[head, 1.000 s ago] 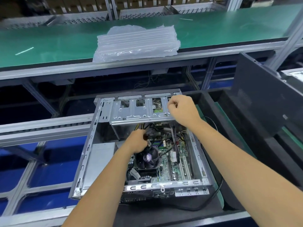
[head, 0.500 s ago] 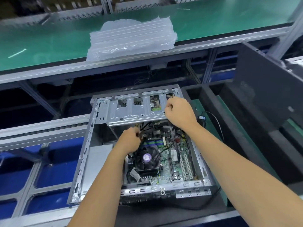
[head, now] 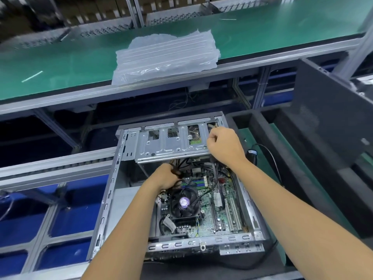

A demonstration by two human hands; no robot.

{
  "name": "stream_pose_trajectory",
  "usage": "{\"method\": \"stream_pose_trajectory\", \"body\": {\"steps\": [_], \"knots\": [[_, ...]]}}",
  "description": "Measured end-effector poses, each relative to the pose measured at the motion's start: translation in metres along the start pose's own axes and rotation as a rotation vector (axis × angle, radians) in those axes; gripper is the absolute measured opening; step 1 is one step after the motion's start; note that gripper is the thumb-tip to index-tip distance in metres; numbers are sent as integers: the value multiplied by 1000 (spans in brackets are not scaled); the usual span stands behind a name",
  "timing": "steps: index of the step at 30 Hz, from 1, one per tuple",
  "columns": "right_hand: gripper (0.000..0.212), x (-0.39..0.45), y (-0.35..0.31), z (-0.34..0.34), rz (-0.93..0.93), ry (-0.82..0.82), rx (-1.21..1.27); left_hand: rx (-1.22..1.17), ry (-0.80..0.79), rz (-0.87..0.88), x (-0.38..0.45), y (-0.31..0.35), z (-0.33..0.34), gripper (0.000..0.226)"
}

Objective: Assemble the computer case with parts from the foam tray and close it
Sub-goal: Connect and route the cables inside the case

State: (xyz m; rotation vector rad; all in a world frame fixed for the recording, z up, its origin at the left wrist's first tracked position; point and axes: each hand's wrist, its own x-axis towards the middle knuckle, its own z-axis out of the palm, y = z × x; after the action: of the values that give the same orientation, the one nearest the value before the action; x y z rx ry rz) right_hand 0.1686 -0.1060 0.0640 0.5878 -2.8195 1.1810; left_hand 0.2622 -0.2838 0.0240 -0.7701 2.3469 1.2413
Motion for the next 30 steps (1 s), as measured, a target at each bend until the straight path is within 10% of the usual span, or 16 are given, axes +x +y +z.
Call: {"method": "stream_pose_trajectory", "body": {"steps": [15, 21, 30], "knots": [[26, 4, 5, 4, -11, -43, -23, 762, 318, 160, 12, -3, 7, 18], [24, 5, 7, 5, -19, -57, -51, 676, 202, 214, 14, 0, 11, 38], [20, 7, 10, 8, -29, -51, -58, 841, 401, 141, 13, -6, 4, 7]]}}
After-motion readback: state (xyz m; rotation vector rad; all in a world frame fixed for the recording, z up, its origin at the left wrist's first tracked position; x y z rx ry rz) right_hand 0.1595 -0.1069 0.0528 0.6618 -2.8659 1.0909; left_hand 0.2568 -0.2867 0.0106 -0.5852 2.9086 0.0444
